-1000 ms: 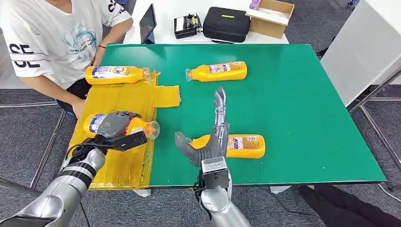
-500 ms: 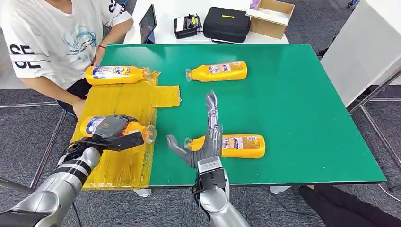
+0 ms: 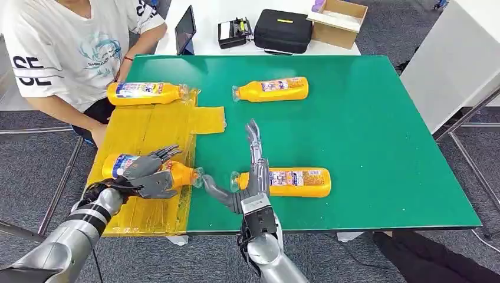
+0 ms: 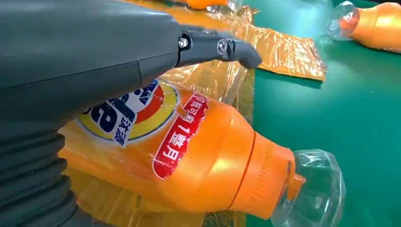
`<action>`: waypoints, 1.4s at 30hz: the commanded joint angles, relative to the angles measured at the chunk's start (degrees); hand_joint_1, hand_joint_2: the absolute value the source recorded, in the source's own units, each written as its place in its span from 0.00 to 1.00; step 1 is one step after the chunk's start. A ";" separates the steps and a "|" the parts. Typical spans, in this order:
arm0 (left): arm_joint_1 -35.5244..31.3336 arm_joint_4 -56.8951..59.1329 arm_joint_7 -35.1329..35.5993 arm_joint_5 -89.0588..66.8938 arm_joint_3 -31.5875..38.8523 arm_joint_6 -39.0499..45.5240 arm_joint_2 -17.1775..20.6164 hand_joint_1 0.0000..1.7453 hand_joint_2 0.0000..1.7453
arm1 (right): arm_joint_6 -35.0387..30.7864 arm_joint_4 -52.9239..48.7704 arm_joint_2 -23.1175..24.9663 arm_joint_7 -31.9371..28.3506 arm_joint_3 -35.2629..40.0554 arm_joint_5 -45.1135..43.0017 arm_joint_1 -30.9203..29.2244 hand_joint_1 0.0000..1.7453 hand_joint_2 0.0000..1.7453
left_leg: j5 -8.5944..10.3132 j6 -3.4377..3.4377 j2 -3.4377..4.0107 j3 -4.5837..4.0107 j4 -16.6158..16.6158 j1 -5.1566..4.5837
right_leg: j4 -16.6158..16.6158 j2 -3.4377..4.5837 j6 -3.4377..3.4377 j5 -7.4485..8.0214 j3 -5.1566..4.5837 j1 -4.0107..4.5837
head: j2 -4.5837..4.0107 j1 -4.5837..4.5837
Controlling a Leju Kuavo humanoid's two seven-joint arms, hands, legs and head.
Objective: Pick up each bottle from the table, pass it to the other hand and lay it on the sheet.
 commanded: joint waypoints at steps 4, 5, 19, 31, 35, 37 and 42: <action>-0.01 3.23 -1.26 2.37 -2.63 -4.15 1.49 0.00 0.00 | 0.45 5.51 -0.03 -0.09 0.88 -0.48 -2.41 0.00 1.00 | -0.25 0.03 0.36 0.64 -0.02 0.08 | -0.11 0.21 -0.33 -0.14 0.59 0.16 | 0.00 0.00; 0.18 3.06 -2.03 3.31 -2.96 -5.72 1.88 0.00 0.00 | 0.60 5.90 0.06 -0.09 0.90 -0.79 -2.56 0.00 1.00 | -0.30 0.03 0.38 0.76 -0.02 0.10 | -0.12 0.21 -0.39 -0.18 0.72 0.19 | 0.00 0.00; 2.49 1.45 -5.29 11.62 -3.01 -13.70 4.02 0.00 0.00 | 0.89 8.43 0.21 -0.09 1.53 -1.46 -3.53 0.00 1.00 | -0.16 0.01 0.36 0.74 -0.10 0.04 | -0.14 0.26 -0.28 -0.05 0.67 0.11 | 0.00 0.00; 10.88 -27.61 -3.50 34.95 23.19 25.29 -10.08 0.00 1.00 | -1.01 5.24 -4.12 6.81 2.60 12.83 -5.72 0.00 1.00 | -0.08 0.05 -0.03 0.43 0.06 0.02 | -0.03 -0.11 -0.14 -0.08 0.46 0.06 | 0.00 0.00; 14.54 -34.21 -6.36 39.36 27.37 29.08 -10.60 0.00 1.00 | -0.05 0.36 -9.90 15.72 1.27 21.94 -7.49 0.00 1.00 | -0.12 0.04 0.13 0.50 0.01 0.02 | -0.07 0.05 -0.16 -0.07 0.49 0.05 | 0.00 0.00; 19.00 -38.52 -6.09 39.50 28.47 29.09 -10.00 0.00 1.00 | 8.16 1.63 -16.51 25.94 2.21 29.51 -10.83 0.00 1.00 | -0.13 0.04 0.16 0.51 0.02 0.03 | -0.08 0.03 -0.17 -0.07 0.48 0.08 | 0.00 0.00; 29.85 -41.81 -4.49 40.39 31.94 23.62 -11.18 0.00 1.00 | 17.53 7.16 -25.77 27.55 -2.31 28.95 -15.10 0.00 1.00 | -0.12 0.08 0.38 0.68 -0.13 -0.06 | -0.26 0.22 -0.08 0.02 0.60 -0.01 | 0.00 0.00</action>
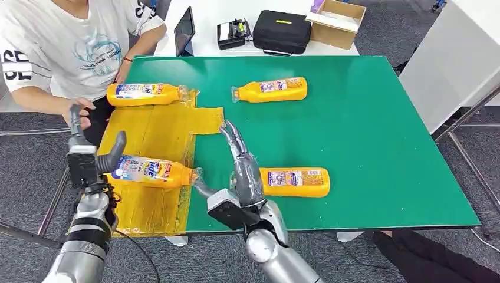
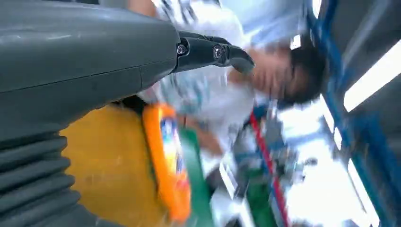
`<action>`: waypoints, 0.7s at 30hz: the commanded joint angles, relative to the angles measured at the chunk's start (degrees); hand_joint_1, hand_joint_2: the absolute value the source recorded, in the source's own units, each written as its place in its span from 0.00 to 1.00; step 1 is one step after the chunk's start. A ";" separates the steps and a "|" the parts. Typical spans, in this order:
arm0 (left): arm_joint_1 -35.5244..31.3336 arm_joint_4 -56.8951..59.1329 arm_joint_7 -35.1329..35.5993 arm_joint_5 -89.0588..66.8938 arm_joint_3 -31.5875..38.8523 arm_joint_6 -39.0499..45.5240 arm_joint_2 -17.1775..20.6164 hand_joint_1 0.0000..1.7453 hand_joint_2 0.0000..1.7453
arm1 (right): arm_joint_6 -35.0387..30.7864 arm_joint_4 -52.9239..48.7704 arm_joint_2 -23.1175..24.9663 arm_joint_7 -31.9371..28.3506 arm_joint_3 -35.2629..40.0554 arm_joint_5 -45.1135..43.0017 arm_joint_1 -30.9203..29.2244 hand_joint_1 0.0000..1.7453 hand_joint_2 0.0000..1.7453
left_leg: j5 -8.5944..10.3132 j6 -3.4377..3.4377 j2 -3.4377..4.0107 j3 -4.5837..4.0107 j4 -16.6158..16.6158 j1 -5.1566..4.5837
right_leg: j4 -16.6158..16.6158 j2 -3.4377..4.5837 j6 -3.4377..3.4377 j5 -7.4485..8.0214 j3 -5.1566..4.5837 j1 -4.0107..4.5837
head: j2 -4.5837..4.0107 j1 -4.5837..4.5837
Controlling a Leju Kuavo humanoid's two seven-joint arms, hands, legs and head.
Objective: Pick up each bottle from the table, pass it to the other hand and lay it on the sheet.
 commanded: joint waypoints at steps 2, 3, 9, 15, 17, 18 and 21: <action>16.67 -12.86 0.90 0.78 10.95 -6.29 -4.44 0.00 1.00 | 15.43 4.59 -19.77 8.73 -4.82 3.40 -8.98 0.00 1.00 | -0.11 0.13 0.16 0.34 -0.06 -0.06 | -0.20 0.12 -0.08 -0.01 0.37 -0.05 | 0.00 0.00; 16.66 -12.73 0.87 0.70 10.82 -6.42 -4.73 0.00 1.00 | 15.59 4.94 -19.54 9.04 -4.95 3.35 -8.76 0.00 1.00 | -0.10 0.11 0.11 0.25 -0.04 -0.07 | -0.15 0.10 -0.07 -0.03 0.27 -0.07 | 0.00 0.00; 14.51 -9.35 1.53 -2.18 8.03 -6.53 -4.61 0.00 1.00 | 18.13 10.14 -19.65 11.61 -3.05 3.00 -8.78 0.00 1.00 | -0.13 0.04 -0.12 0.19 0.05 -0.02 | -0.13 -0.11 -0.18 -0.11 0.29 0.03 | 0.00 0.02; 14.10 -8.70 1.47 -2.29 7.89 -6.99 -4.44 0.00 1.00 | 18.53 10.80 -19.96 12.22 -2.55 2.81 -8.86 0.00 1.00 | -0.13 0.06 -0.03 0.20 0.04 -0.02 | -0.09 0.00 -0.16 -0.08 0.26 0.06 | 0.00 0.00; 13.59 -7.95 1.48 -2.74 7.37 -7.04 -4.38 0.00 1.00 | 19.02 11.69 -20.20 12.57 -1.93 2.62 -8.75 0.00 1.00 | -0.07 0.06 -0.08 0.07 0.02 -0.02 | -0.08 -0.02 -0.09 -0.04 0.14 0.03 | 0.00 0.02; 13.38 -7.66 1.53 -2.84 7.22 -7.01 -4.46 0.00 1.00 | 19.07 11.97 -20.06 12.56 -1.73 2.58 -8.55 0.00 1.00 | -0.10 0.06 -0.04 0.12 0.02 -0.01 | -0.10 -0.01 -0.12 -0.05 0.19 0.05 | 0.00 0.02; 11.96 -4.48 1.87 -4.58 5.22 -7.18 -4.22 0.00 1.00 | 20.51 14.62 -19.59 11.61 -0.50 1.00 -8.78 0.00 1.00 | -0.11 0.06 -0.10 0.18 0.01 -0.01 | -0.11 -0.06 -0.14 -0.08 0.28 0.05 | 0.00 0.02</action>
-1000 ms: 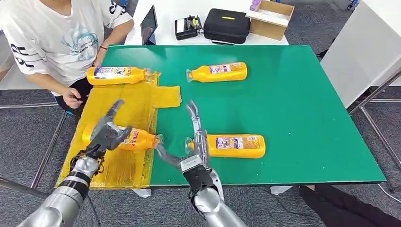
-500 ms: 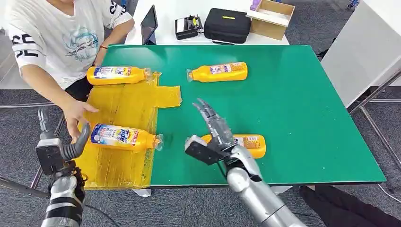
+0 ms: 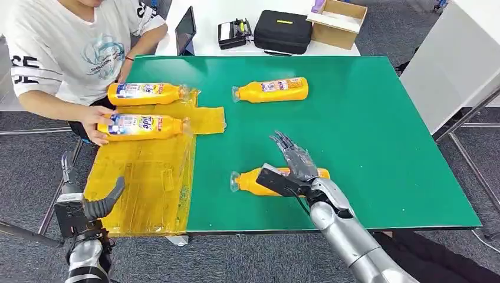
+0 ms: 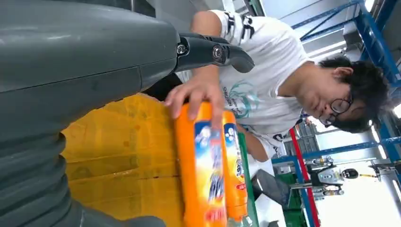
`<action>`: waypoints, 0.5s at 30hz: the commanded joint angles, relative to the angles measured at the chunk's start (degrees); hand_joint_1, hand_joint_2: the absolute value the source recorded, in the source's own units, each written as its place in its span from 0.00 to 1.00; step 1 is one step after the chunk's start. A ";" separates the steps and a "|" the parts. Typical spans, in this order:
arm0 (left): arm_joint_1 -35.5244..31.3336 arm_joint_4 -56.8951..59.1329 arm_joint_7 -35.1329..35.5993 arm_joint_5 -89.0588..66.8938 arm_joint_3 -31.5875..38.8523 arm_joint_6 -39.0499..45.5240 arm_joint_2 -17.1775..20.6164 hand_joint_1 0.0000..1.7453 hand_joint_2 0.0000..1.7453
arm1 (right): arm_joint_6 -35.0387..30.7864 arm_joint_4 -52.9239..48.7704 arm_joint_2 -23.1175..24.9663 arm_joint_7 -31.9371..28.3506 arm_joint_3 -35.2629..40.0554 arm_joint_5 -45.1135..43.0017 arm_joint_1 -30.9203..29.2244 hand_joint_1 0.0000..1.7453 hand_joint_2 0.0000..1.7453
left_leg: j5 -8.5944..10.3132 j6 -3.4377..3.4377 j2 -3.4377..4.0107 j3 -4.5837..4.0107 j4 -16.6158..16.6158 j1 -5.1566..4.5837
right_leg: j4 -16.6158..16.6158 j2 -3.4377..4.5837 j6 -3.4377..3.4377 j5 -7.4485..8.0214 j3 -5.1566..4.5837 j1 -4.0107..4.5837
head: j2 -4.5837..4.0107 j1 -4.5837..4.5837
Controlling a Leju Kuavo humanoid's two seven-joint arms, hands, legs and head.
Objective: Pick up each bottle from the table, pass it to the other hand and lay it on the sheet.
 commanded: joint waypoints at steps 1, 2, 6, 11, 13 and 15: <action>-3.57 7.31 0.58 -2.62 -2.58 -0.07 -0.30 0.00 1.00 | 2.38 9.51 -0.22 -0.65 4.36 -1.91 -2.93 0.00 1.00 | -0.08 0.04 0.03 0.30 -0.04 0.01 | -0.09 -0.06 -0.17 -0.08 0.33 0.05 | 0.00 0.00; -4.09 8.37 0.59 -2.58 -2.92 -0.11 -0.46 0.00 1.00 | 2.54 11.09 0.29 -0.95 5.45 -1.58 -3.44 0.00 1.00 | -0.01 0.02 0.00 0.12 -0.04 0.00 | -0.06 -0.05 -0.09 -0.02 0.14 0.00 | 0.00 0.00; -5.06 9.44 -0.20 -2.69 -3.96 0.66 -0.45 0.00 1.00 | 4.39 14.01 -0.10 -2.01 9.17 -2.27 -6.42 0.00 1.00 | -0.08 0.02 0.12 0.29 -0.03 0.03 | -0.08 0.03 -0.20 -0.04 0.30 0.05 | 0.00 0.00; -6.01 10.93 0.27 -2.32 -4.15 0.34 -0.26 0.00 1.00 | 7.76 14.88 -1.58 -2.63 11.47 -3.10 -9.55 0.00 1.00 | -0.09 0.03 0.15 0.25 0.01 0.00 | -0.02 0.04 -0.20 -0.05 0.25 0.05 | 0.00 0.00; -6.01 10.93 0.27 -2.32 -4.15 0.34 -0.26 0.00 1.00 | 7.76 14.88 -1.58 -2.63 11.47 -3.10 -9.55 0.00 1.00 | -0.07 0.04 0.10 0.21 0.02 -0.01 | -0.02 0.00 -0.17 -0.05 0.22 0.04 | 0.00 0.00; -6.01 10.93 0.27 -2.32 -4.15 0.34 -0.26 0.00 1.00 | 7.76 14.88 -1.58 -2.63 11.47 -3.10 -9.55 0.00 1.00 | -0.10 0.04 0.15 0.27 0.02 0.01 | -0.03 0.04 -0.19 -0.06 0.28 0.06 | 0.00 0.00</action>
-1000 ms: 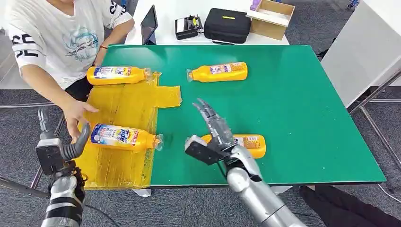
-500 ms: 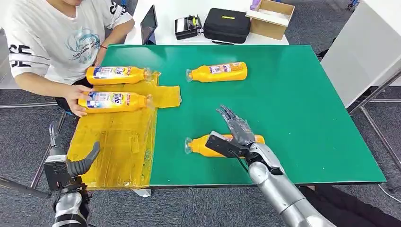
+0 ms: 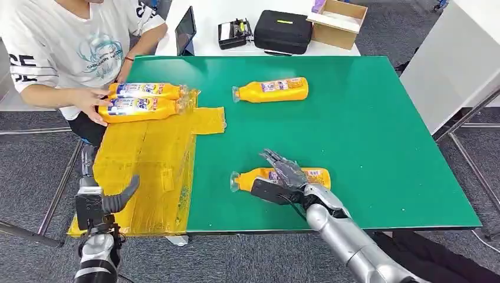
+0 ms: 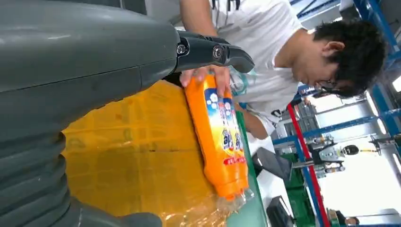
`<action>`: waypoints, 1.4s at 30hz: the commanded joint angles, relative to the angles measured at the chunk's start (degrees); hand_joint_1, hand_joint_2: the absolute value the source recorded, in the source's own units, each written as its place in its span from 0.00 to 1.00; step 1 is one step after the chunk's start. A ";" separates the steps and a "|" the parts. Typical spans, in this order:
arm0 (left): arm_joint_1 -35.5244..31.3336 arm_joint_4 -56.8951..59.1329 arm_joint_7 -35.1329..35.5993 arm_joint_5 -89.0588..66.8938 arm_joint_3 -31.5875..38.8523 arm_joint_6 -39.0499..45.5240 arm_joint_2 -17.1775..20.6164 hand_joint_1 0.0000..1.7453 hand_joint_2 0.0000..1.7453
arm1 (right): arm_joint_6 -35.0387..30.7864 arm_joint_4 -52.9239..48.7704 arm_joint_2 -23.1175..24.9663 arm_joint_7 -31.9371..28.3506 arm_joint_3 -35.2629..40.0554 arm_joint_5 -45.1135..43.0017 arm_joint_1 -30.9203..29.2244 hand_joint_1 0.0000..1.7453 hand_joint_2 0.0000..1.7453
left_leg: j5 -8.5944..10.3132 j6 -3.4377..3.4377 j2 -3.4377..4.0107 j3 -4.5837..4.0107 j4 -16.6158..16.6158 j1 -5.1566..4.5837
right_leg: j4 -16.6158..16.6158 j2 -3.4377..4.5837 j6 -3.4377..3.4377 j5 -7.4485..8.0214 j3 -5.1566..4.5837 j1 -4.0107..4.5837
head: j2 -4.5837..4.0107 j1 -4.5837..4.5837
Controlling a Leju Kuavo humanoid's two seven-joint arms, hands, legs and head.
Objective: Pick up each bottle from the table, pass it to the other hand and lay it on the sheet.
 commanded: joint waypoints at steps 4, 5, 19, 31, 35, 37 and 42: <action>-3.34 6.49 0.35 0.32 -1.15 -0.13 0.35 0.00 1.00 | 1.28 6.82 -1.27 -0.32 5.95 -0.24 -6.04 0.00 1.00 | -0.08 0.03 0.06 0.21 -0.01 0.00 | -0.04 -0.02 -0.16 -0.07 0.23 0.02 | 0.00 0.02; -3.34 6.49 0.35 0.32 -1.15 -0.13 0.35 0.00 1.00 | 1.28 6.82 -1.27 -0.32 5.95 -0.24 -6.04 0.00 1.00 | -0.04 0.02 0.04 0.12 -0.02 0.00 | -0.03 -0.01 -0.11 -0.04 0.13 0.01 | 0.00 0.02; -3.36 7.22 1.12 1.51 -2.28 0.01 -0.18 0.00 1.00 | 7.07 9.16 -5.78 2.99 16.79 -2.30 -15.08 0.00 1.00 | -0.07 0.04 0.10 0.14 0.03 -0.01 | 0.00 0.02 -0.14 -0.04 0.15 0.02 | 0.00 0.02; -4.06 9.05 1.35 2.10 -2.91 -1.07 -0.28 0.00 1.00 | 12.53 3.10 -13.56 4.20 23.40 -8.64 -17.44 0.00 1.00 | -0.05 0.05 -0.01 0.08 0.05 -0.04 | 0.03 -0.06 -0.12 -0.06 0.11 -0.01 | 0.00 0.00; -4.56 9.97 1.33 2.18 -3.41 -1.14 -0.22 0.00 1.00 | 13.58 0.57 -16.41 4.14 25.37 -11.47 -17.65 0.00 1.00 | -0.04 0.05 -0.04 0.07 0.05 -0.04 | 0.02 -0.07 -0.10 -0.05 0.11 -0.01 | 0.00 0.00; -4.50 9.93 1.32 2.59 -3.30 -1.26 -0.28 0.00 1.00 | 13.73 -1.18 -17.93 4.55 26.19 -12.40 -17.76 0.00 1.00 | -0.12 0.06 -0.02 0.19 0.10 -0.03 | 0.05 -0.10 -0.18 -0.13 0.26 0.02 | 0.00 0.00; -4.44 9.83 1.27 2.70 -3.29 -1.32 -0.28 0.00 1.00 | 13.94 -2.04 -18.59 4.84 26.42 -12.94 -17.92 0.00 1.00 | -0.08 0.04 0.02 0.13 0.05 -0.05 | 0.02 -0.03 -0.14 -0.06 0.16 0.00 | 0.00 0.00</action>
